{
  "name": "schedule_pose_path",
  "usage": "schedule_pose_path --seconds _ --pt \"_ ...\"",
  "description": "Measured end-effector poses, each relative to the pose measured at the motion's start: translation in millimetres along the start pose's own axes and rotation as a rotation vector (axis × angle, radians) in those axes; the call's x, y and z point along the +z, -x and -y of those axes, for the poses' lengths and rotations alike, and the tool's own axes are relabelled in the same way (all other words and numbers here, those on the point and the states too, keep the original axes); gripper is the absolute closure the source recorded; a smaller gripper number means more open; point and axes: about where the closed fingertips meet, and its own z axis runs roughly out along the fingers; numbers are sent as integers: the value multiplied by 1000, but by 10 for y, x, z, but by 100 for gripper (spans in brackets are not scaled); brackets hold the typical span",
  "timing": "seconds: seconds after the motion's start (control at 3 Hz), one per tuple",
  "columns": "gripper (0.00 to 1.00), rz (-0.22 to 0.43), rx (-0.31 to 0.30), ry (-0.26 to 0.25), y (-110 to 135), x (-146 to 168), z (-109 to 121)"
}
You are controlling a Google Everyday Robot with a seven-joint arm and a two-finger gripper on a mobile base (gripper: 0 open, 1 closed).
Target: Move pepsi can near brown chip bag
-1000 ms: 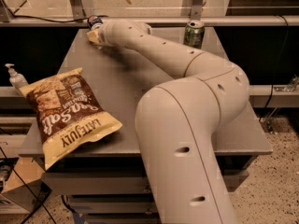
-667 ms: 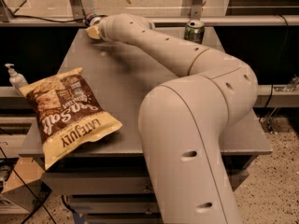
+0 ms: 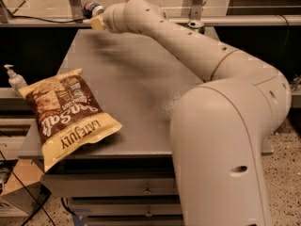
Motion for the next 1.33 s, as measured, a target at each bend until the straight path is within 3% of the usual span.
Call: schedule_pose_path --seconds 0.67,1.0,1.33 --pt "100 10 -24 236 13 -875 -475" --pt "100 11 -24 236 17 -869 -477" --pt "100 -46 -60 266 -34 -927 -621"
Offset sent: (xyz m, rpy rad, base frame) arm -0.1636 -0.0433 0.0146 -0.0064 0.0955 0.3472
